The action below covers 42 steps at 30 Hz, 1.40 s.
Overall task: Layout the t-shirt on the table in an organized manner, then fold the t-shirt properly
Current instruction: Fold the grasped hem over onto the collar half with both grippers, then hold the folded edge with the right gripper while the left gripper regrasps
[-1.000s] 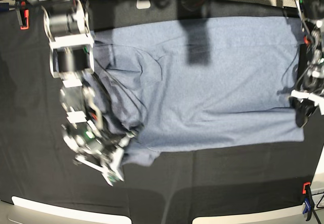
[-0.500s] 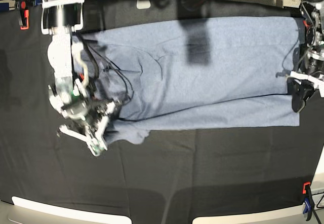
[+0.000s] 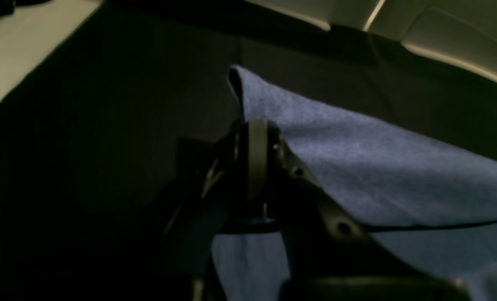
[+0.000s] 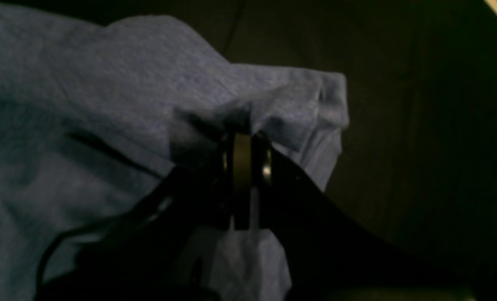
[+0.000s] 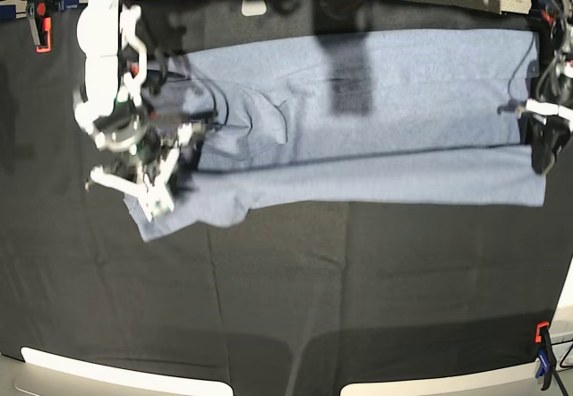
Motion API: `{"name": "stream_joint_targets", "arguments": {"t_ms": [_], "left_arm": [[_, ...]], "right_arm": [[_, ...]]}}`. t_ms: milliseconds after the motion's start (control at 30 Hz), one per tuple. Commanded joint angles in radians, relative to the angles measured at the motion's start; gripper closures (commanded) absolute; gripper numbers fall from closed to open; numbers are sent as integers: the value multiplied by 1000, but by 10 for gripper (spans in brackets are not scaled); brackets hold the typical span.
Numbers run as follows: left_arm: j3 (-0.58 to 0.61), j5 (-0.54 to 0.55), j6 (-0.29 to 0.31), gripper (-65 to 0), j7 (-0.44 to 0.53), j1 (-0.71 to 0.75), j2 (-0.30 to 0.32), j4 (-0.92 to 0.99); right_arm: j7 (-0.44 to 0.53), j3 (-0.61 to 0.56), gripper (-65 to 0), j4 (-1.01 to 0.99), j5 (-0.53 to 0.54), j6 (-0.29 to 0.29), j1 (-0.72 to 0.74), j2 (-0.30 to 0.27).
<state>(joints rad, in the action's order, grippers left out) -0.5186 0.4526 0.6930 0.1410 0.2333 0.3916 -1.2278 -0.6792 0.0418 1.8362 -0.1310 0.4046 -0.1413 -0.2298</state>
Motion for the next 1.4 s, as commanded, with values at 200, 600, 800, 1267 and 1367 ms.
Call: {"name": "stream_joint_targets", "arguments": {"t_ms": [200,600,800,1267,1367], "left_arm": [[-38,19,5,0,20,60,-3,-18],[-38,-40,5,0,-66,85,-28,-18],[-38,-44,5,0,-66,95,-28,-18],[-38,-44,5,0,-67,97,-27,-18],[-38,-80,5,0,-67,97,-28,-18]], "right_arm": [[0,34,0,30,5,-5,-48,-8],[-71,43,0,30,7,-10,-76,-8],[-113,43,0,34,7,-9,-78,-8],[-263,43,0,129,37,-9,-86,-8],[-264,43,0,129,37,-9,-111,-8]]}}
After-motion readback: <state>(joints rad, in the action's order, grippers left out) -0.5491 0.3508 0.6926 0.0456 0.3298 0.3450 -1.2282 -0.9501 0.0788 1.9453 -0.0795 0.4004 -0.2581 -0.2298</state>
